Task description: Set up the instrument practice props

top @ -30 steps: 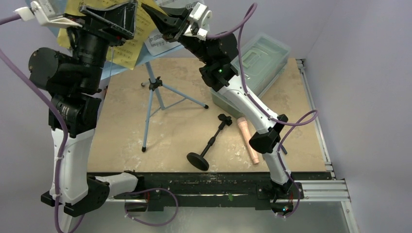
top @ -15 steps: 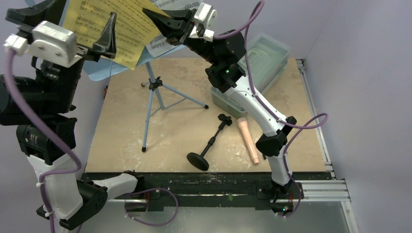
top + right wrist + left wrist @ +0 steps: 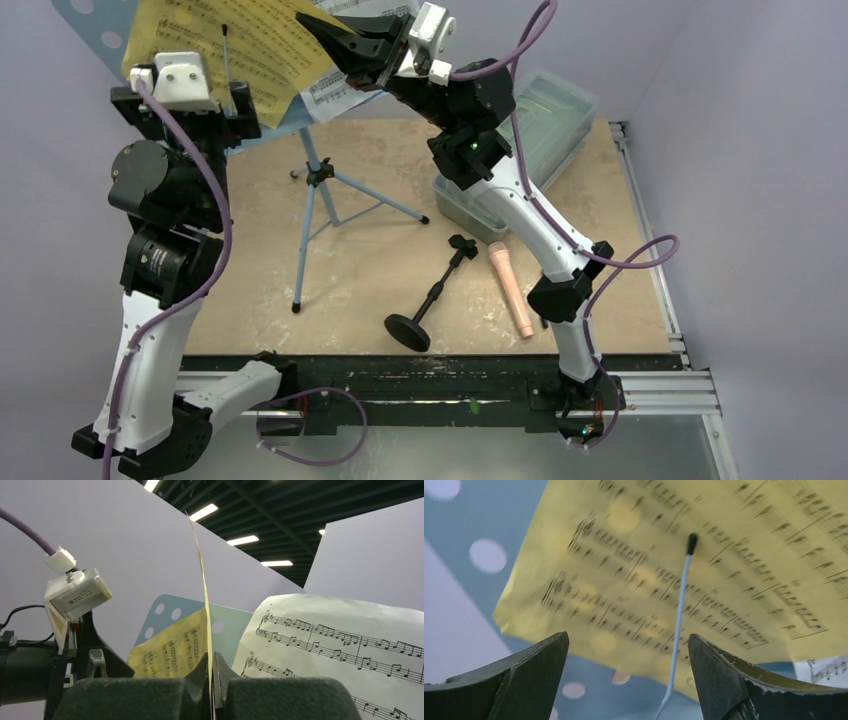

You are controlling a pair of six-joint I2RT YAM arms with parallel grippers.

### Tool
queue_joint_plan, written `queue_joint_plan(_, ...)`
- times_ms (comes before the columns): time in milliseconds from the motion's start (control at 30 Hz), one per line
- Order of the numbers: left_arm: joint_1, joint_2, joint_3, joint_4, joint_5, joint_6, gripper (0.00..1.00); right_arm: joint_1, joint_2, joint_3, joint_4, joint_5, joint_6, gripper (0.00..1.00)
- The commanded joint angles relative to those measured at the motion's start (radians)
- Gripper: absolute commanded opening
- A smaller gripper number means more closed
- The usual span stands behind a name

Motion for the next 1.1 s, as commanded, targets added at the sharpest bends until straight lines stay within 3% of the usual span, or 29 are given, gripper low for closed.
queue_joint_plan(0, -0.002, -0.088, -0.002, 0.004, -0.218, -0.266, 0.89, -0.002, -0.014, 0.043, 0.011, -0.016, 0.007, 0.00)
queue_joint_plan(100, -0.002, -0.057, 0.099, -0.158, -0.352, -0.413, 0.91, -0.002, -0.019, 0.040, 0.003, -0.017, 0.007, 0.00)
queue_joint_plan(167, -0.003, -0.051, 0.140, -0.242, -0.352, -0.471, 0.92, -0.003, -0.027, 0.024, -0.002, -0.020, 0.005, 0.00)
queue_joint_plan(367, -0.026, -0.006, 0.224, -0.366, -0.449, -0.515, 0.98, -0.023, -0.038, -0.005, 0.021, -0.056, 0.070, 0.00)
queue_joint_plan(767, -0.199, -0.002, 0.145, -0.061, -0.586, -0.389, 1.00, -0.039, -0.021, 0.029, 0.017, -0.091, 0.117, 0.00)
queue_joint_plan(1067, -0.202, 0.118, 0.258, -0.156, -0.474, -0.412, 0.94, -0.039, -0.029, 0.005, 0.039, -0.087, 0.161, 0.00)
